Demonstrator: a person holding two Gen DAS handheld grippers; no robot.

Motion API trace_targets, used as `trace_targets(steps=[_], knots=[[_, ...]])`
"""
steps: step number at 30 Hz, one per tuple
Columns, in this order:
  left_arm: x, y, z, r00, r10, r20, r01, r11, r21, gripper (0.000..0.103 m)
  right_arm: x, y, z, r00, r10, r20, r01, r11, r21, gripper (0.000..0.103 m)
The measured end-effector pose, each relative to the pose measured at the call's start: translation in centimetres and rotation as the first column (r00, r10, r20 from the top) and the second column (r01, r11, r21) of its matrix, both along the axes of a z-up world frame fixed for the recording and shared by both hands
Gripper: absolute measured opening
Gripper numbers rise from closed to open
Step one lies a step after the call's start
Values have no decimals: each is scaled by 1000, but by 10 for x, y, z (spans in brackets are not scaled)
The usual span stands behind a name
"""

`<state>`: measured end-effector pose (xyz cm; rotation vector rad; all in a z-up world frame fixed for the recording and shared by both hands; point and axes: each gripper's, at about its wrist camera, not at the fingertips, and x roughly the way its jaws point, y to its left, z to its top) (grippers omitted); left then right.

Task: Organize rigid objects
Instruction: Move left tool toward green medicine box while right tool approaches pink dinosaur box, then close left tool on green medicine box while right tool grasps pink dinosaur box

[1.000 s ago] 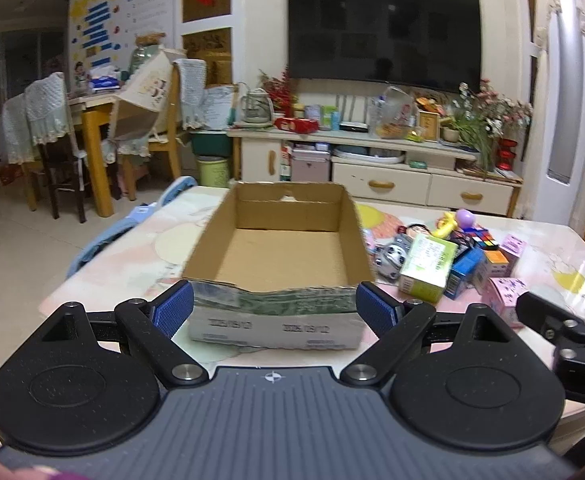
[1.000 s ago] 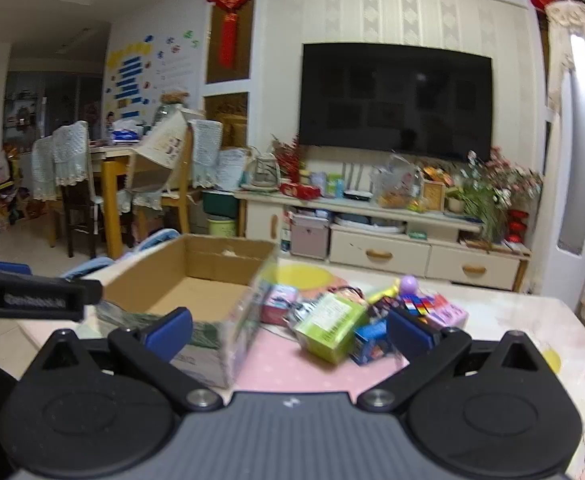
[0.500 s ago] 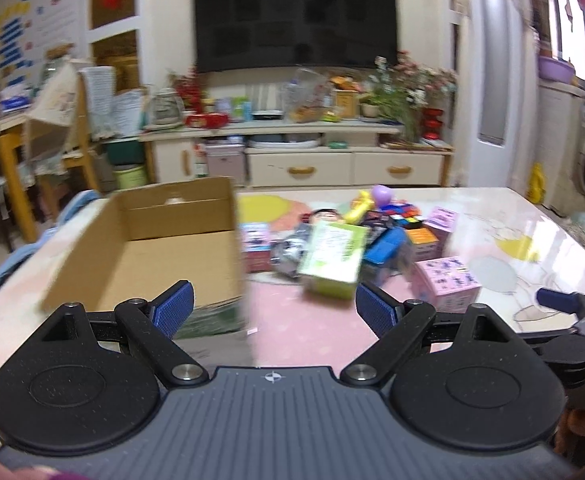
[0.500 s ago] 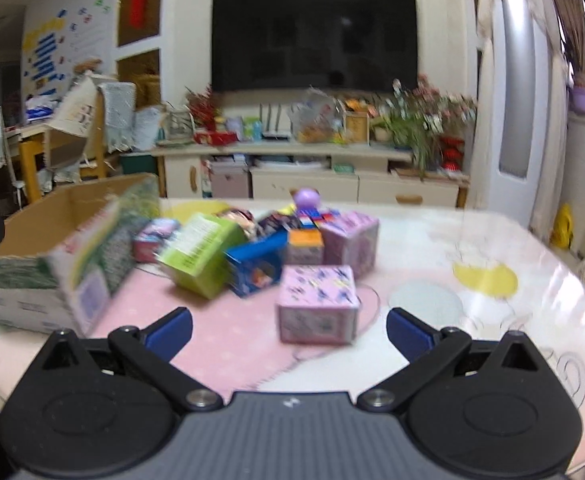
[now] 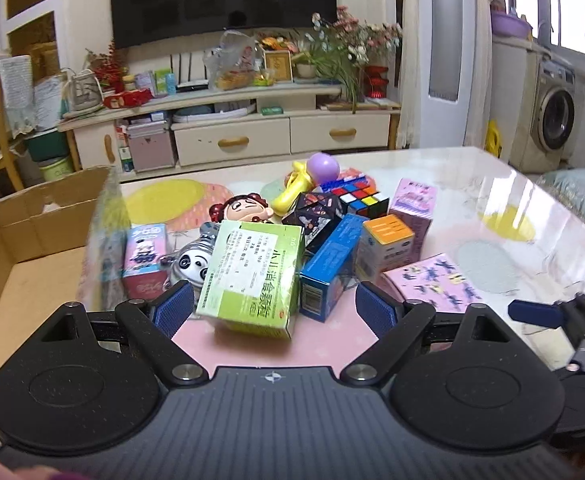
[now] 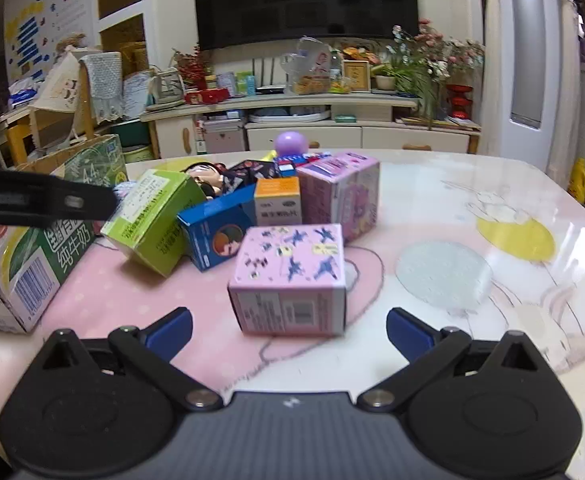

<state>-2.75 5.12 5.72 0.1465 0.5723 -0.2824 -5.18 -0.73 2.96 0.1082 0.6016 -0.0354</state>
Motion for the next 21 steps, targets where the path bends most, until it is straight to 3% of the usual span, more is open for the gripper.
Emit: trace_targets(steps=[10,21], knots=[[41,0,-13,996,60,-69,-56,997,55,103,24,-5,-4,999,21,-48,-20,1000,24,102],[76,2,-25,983,68,-169,-63,997,34,103,42,-4,-10,997,21,-70,-20,1000,6,102]])
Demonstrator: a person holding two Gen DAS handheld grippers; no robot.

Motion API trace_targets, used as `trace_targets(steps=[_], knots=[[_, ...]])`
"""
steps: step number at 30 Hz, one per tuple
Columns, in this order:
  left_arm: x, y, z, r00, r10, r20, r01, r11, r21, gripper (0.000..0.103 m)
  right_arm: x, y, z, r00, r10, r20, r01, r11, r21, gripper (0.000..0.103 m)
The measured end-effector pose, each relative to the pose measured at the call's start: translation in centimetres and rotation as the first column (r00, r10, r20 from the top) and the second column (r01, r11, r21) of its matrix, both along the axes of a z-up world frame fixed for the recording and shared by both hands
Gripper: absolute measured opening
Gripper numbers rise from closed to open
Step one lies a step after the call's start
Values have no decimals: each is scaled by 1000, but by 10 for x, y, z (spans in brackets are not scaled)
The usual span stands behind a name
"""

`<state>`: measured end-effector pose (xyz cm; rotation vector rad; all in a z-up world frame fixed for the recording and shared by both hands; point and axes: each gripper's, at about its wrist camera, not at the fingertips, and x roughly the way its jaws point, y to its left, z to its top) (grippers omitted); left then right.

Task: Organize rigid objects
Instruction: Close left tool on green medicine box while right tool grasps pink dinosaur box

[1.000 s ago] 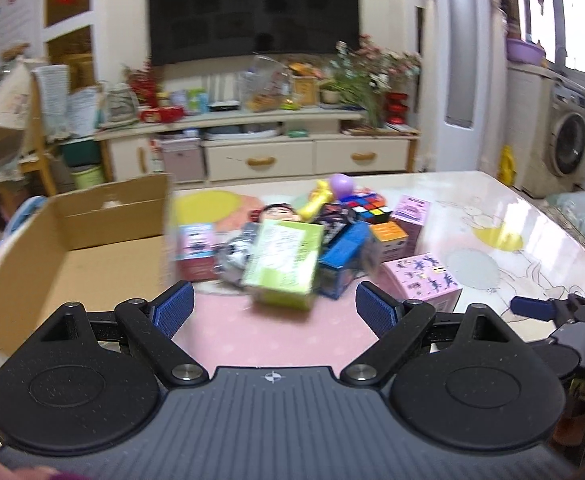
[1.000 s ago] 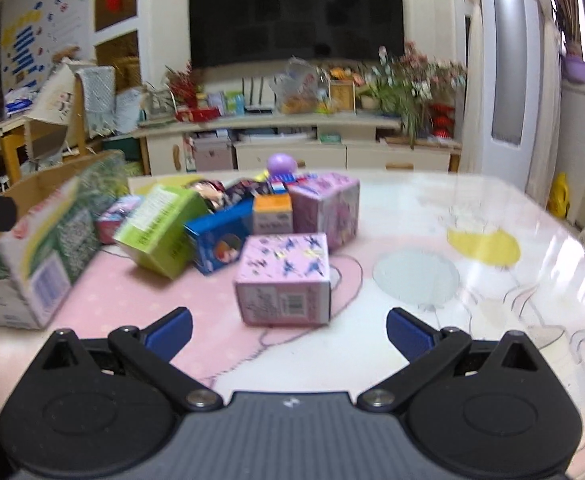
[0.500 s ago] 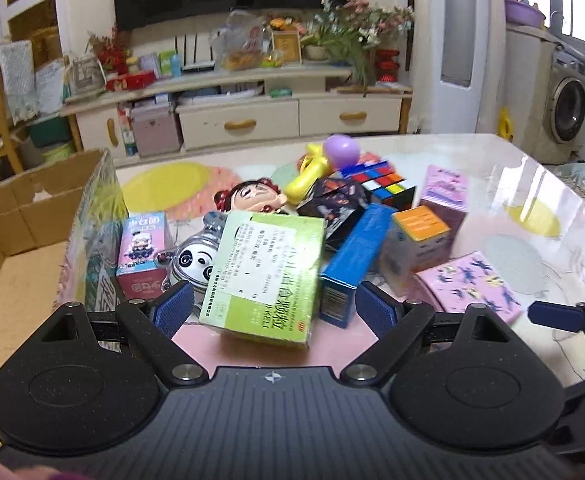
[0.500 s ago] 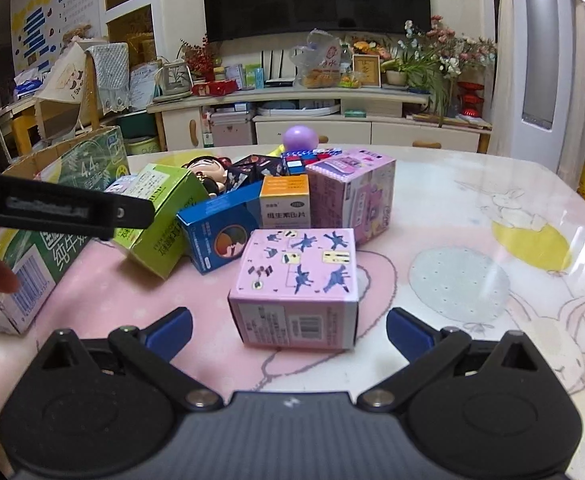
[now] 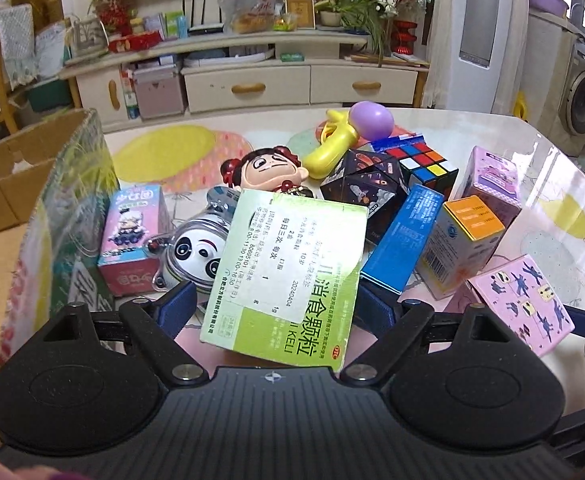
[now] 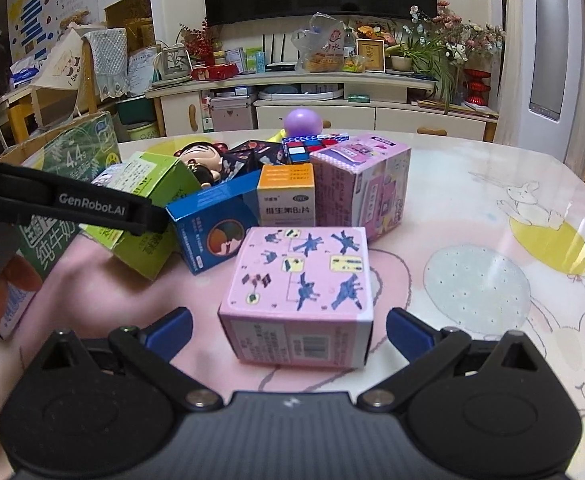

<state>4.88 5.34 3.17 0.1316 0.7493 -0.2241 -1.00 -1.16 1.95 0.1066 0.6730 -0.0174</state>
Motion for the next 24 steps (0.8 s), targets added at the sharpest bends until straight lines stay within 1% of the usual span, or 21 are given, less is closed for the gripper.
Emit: trace_targets(steps=[2,3,4,6,8,10,12,17,24], knots=[[4,-1,0,1000,5,-11,-5,1000,-14,103,2,-2,0,1000,-7,0,7,1000,0,102],[6,-2,0,1000,6,-16,-6,1000,-18,99,3,-3,0,1000,-11,1,11,1000,1,102],[7,-3,0,1000,8,-17,-8,1000,-19,98,4,-4,0,1000,-14,1,14,1000,1,102],[7,-6,0,1000,14,-11,-14,1000,-8,96,5,-4,-1,1000,-20,2,20,1000,-1,102],[5,-9,1,1000,20,-5,-20,1000,3,95,6,-5,-1,1000,-26,9,26,1000,-6,99],[3,-9,4,1000,28,6,-28,1000,-2,92,7,-7,0,999,-35,13,35,999,-6,91],[-1,-9,6,999,29,17,-29,1000,-5,90,8,-8,0,999,-43,16,43,999,0,88],[-9,-6,12,998,48,35,-47,999,-25,89,9,-9,0,998,-63,16,63,998,-2,73],[-21,1,23,997,42,59,-38,998,-58,86,5,-10,-1,996,-80,24,81,997,-10,71]])
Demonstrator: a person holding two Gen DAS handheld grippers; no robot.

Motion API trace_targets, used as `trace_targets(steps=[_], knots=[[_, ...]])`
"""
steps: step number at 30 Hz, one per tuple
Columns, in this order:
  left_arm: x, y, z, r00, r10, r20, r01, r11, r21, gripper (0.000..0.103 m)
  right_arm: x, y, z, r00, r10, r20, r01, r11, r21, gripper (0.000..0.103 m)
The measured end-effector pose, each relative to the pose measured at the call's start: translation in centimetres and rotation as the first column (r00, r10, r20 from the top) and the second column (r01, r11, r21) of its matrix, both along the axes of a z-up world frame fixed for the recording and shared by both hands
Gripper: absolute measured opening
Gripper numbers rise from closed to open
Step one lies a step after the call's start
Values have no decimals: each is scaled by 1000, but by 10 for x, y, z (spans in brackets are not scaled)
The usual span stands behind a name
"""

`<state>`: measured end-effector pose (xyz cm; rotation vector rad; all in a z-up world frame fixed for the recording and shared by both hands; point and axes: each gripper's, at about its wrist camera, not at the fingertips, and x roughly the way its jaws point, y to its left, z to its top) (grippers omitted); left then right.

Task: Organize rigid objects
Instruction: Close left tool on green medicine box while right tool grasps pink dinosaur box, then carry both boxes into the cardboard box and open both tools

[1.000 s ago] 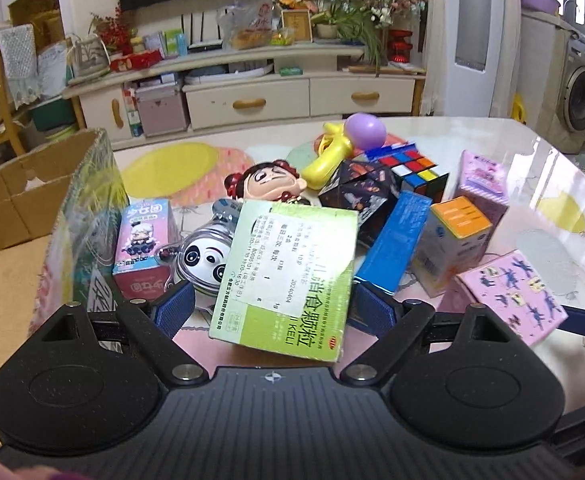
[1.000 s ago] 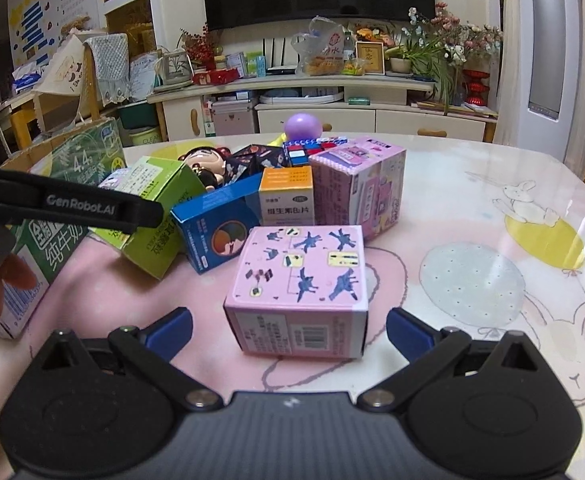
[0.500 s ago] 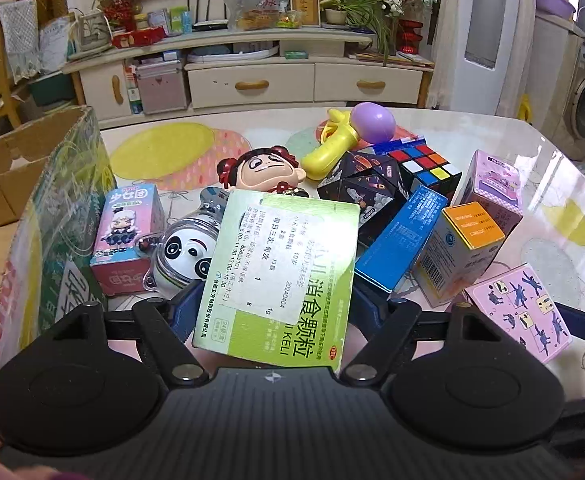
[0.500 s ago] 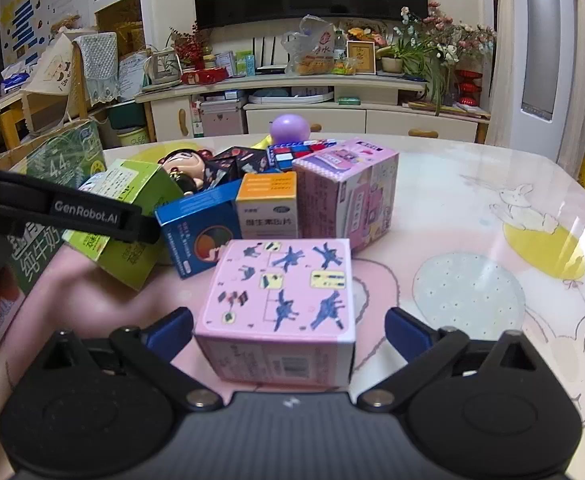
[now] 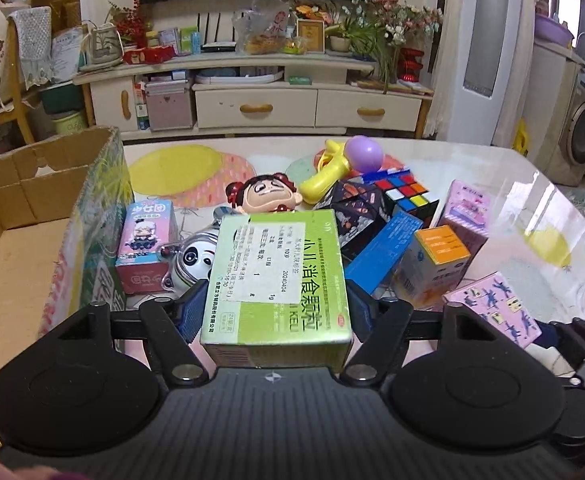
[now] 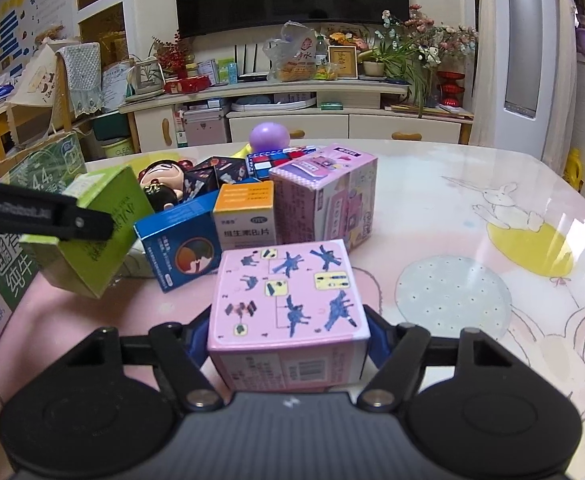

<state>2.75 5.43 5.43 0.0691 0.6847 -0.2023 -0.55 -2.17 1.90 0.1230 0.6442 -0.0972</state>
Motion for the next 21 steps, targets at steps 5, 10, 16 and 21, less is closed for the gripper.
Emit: trace_targets(steps=[5,10,16,21], knots=[[-5,7,10,1000,-6,27,7,999,-41,86,-5,2,1,1000,-5,13,6,1000,-15,71],[-12,14,25,998,-8,62,14,996,-85,86,-12,7,6,999,-10,36,12,999,-37,71],[-23,31,44,993,-7,120,22,992,-127,86,-19,15,20,996,-13,83,18,998,-60,71],[-29,52,51,988,26,155,-1,988,-153,86,-21,31,38,992,18,126,-10,998,-62,71]])
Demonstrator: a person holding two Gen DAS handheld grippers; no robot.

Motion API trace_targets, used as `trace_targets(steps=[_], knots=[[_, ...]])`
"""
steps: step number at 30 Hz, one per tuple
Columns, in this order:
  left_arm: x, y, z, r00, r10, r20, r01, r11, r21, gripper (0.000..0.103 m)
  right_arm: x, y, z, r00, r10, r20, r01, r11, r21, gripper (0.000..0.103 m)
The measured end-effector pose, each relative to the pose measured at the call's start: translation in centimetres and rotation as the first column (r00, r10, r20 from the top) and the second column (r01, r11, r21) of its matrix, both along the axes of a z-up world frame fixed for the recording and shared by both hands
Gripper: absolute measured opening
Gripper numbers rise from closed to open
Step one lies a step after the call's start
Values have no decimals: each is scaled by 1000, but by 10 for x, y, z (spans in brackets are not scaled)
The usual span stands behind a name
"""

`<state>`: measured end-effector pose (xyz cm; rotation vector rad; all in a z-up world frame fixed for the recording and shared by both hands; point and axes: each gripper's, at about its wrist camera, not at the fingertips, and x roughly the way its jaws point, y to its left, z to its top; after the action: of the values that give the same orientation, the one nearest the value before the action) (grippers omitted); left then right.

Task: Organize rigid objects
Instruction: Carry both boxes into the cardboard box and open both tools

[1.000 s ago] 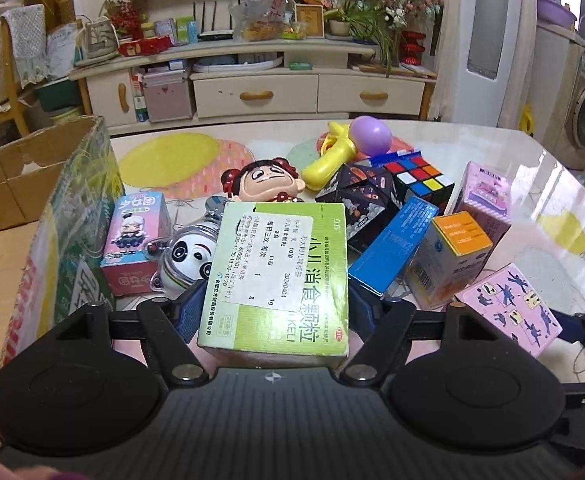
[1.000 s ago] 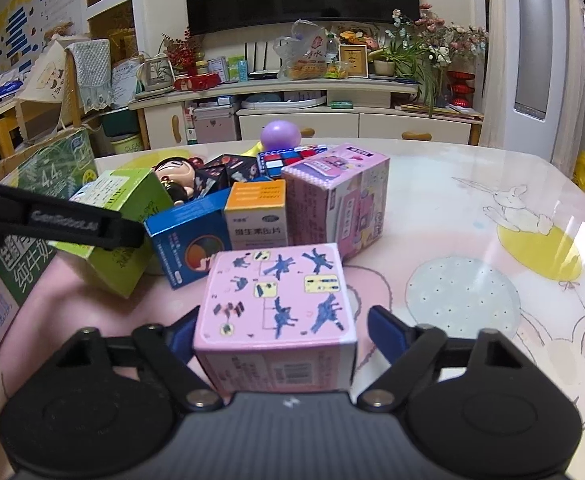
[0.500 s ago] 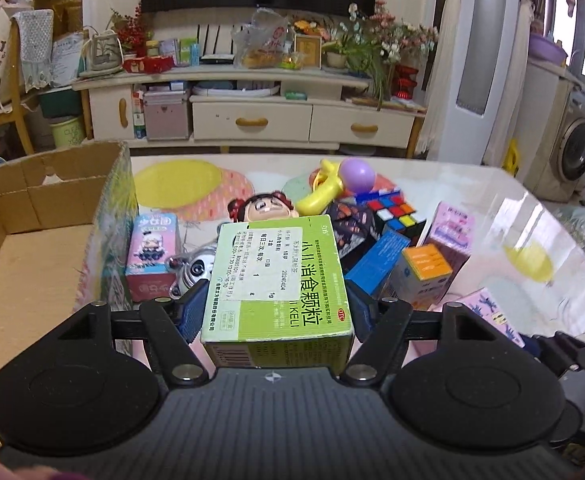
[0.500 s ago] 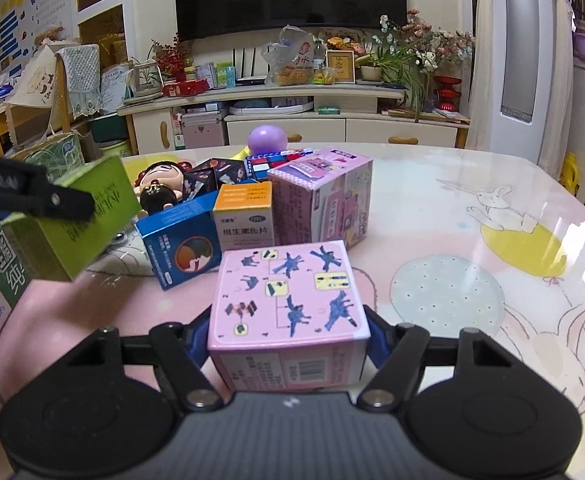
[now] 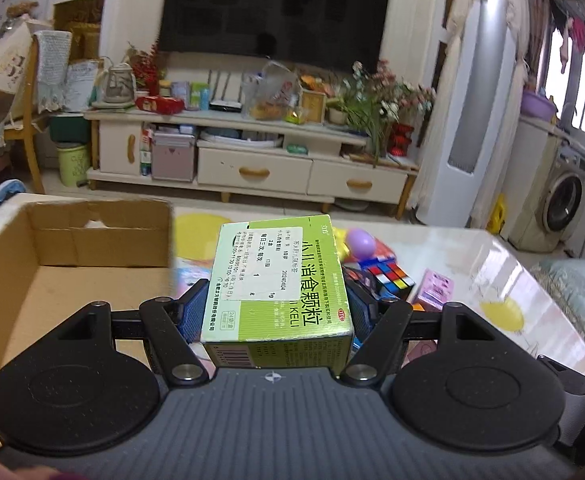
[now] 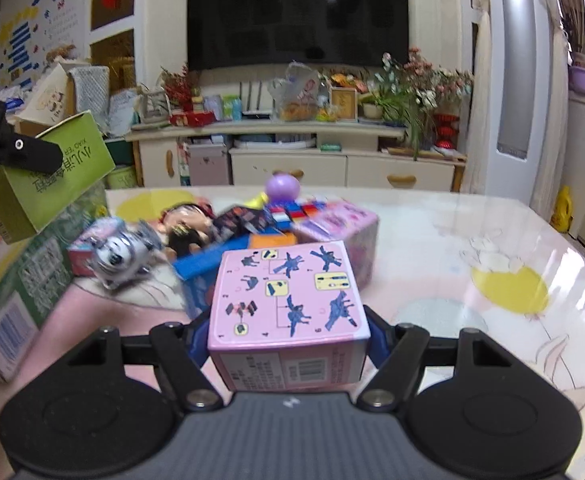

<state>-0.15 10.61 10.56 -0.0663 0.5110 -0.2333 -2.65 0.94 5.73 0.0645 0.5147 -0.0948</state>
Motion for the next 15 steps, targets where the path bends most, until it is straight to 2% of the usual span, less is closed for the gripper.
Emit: trace_targets(steps=[8,15], knots=[[0,45,2,993,116,16,-116,993,-20,86,2,50,34,989,133,68,-132,991,-17,71],[7,75,-4,973,229,-29,-229,973,-23,86,9,105,61,957,267,111,-267,964,-15,71]])
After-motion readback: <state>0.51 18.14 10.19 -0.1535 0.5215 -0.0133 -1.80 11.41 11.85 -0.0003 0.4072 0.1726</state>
